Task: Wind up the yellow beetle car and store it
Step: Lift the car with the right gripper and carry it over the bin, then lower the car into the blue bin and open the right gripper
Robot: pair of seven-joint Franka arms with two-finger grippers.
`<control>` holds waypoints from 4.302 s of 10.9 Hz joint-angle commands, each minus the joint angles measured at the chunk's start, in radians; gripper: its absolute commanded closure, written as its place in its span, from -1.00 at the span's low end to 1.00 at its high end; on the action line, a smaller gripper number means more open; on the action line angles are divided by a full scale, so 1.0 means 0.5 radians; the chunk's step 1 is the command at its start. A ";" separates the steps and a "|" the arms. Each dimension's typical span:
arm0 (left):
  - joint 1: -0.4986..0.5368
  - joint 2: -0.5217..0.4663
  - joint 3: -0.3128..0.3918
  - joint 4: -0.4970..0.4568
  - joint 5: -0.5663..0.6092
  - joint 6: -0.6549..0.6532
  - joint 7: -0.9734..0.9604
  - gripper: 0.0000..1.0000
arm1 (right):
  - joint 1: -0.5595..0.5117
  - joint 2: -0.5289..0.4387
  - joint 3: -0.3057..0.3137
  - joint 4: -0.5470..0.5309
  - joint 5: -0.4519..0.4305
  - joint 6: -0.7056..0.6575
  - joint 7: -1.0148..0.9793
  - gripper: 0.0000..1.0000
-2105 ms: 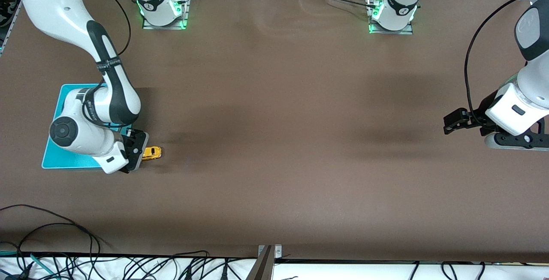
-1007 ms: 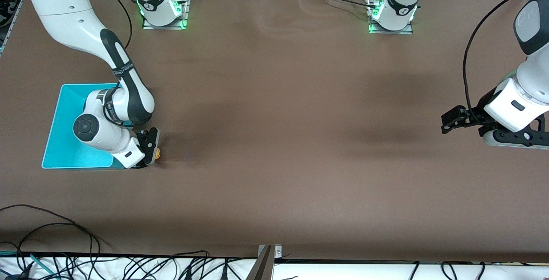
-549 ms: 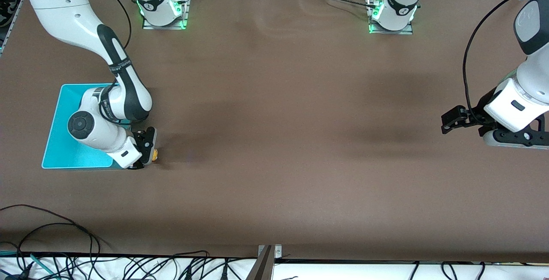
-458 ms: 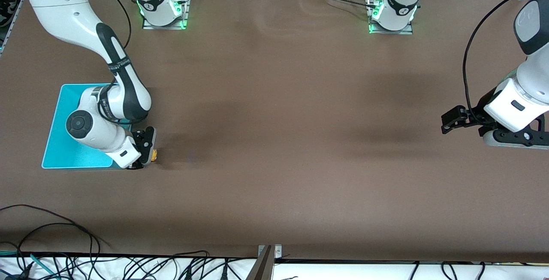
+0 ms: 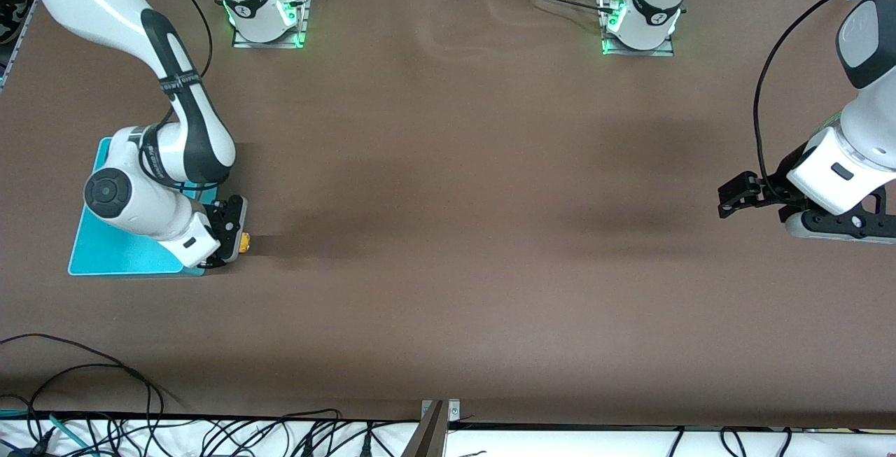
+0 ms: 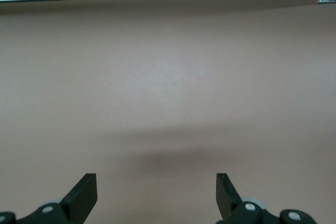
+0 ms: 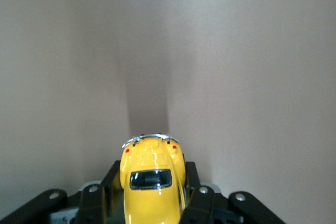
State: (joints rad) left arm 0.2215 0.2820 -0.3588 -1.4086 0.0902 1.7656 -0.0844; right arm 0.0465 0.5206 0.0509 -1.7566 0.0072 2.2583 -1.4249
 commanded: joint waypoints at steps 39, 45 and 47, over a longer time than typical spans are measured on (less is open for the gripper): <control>0.008 -0.021 -0.028 0.016 -0.058 -0.028 0.058 -1.00 | -0.884 0.069 -0.004 -0.267 -0.131 -0.418 -0.918 -0.99; 0.005 -0.021 -0.025 0.038 -0.058 -0.028 0.052 -1.00 | -0.884 -0.034 -0.007 -0.202 -0.051 -0.501 -0.835 -1.00; 0.005 -0.021 -0.025 0.041 -0.058 -0.028 0.052 -1.00 | -0.875 -0.148 0.006 -0.227 -0.051 -0.507 -0.639 -1.00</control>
State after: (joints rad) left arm 0.2225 0.2817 -0.3764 -1.3989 0.0901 1.7654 -0.0843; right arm -0.3866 0.5218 0.0433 -1.8531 -0.0361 2.0305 -1.8278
